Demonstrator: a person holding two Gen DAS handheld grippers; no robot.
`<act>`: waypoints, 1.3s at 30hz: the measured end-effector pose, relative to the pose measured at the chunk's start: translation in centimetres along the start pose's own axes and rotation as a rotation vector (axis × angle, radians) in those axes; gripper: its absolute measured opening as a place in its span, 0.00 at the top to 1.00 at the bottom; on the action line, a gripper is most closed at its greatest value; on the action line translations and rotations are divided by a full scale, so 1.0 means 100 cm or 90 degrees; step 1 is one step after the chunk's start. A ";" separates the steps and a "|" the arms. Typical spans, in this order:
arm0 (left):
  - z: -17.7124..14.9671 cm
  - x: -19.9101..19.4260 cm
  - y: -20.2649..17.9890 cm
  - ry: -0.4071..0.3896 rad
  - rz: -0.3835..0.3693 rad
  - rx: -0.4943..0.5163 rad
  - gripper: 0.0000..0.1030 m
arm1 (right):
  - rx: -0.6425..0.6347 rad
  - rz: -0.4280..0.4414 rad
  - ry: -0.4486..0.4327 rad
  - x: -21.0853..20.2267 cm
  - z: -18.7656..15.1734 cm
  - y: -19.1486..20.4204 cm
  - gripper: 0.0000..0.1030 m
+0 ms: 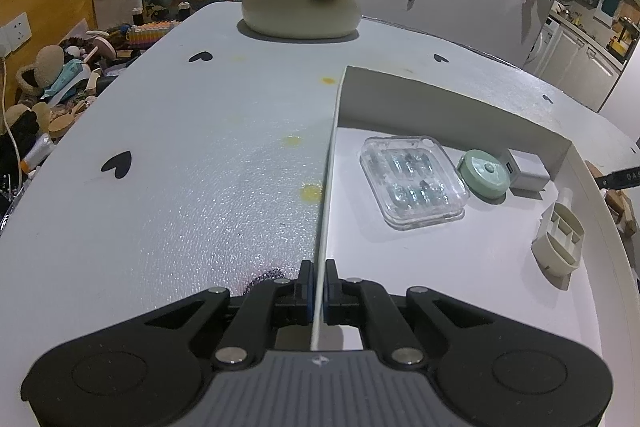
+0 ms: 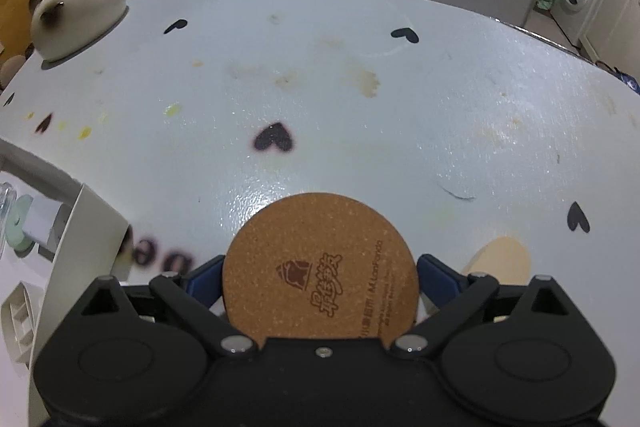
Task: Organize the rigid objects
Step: 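Carry the cork coaster into the tray and release it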
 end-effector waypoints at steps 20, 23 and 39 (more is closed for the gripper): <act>0.006 0.003 -0.001 0.034 0.014 -0.004 0.95 | -0.008 0.100 -0.135 -0.121 -0.029 0.101 0.04; 0.006 0.003 0.000 0.037 0.013 -0.006 0.95 | -0.055 0.133 -0.121 -0.127 -0.045 0.139 0.04; 0.007 0.003 -0.001 0.044 0.011 -0.005 0.95 | -0.262 0.166 0.055 -0.104 -0.125 0.235 0.04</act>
Point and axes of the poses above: each gripper's, at about its wrist camera, not at the fingertips, and x roughly the way its jaws point, y to its left, z to its top, the point moved 5 cm from there along x, roughly the way its jaws point, and after that the axes turned 6 degrees about x, right-handed, at the moved point
